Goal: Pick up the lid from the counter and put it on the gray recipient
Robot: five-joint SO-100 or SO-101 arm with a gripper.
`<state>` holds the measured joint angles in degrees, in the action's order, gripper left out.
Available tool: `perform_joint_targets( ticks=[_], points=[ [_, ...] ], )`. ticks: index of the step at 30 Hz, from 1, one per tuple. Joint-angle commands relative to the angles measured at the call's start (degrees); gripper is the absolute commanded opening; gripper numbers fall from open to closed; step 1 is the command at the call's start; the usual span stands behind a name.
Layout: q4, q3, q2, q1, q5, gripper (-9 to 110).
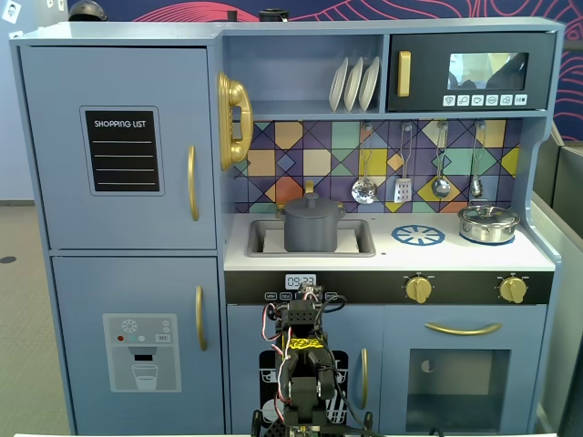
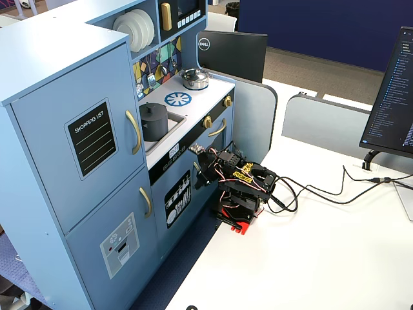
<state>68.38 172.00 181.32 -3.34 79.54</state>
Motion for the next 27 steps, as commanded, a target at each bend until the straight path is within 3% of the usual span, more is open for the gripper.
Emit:
perform_joint_targets(
  ticks=[1, 6, 27],
  points=[
    [8.53, 0.0, 0.7, -0.97, 8.35, 8],
    [19.25, 0.0, 0.7, -0.26, 9.32, 9],
    [19.25, 0.0, 0.79, 0.62, 7.03, 10]
  ],
)
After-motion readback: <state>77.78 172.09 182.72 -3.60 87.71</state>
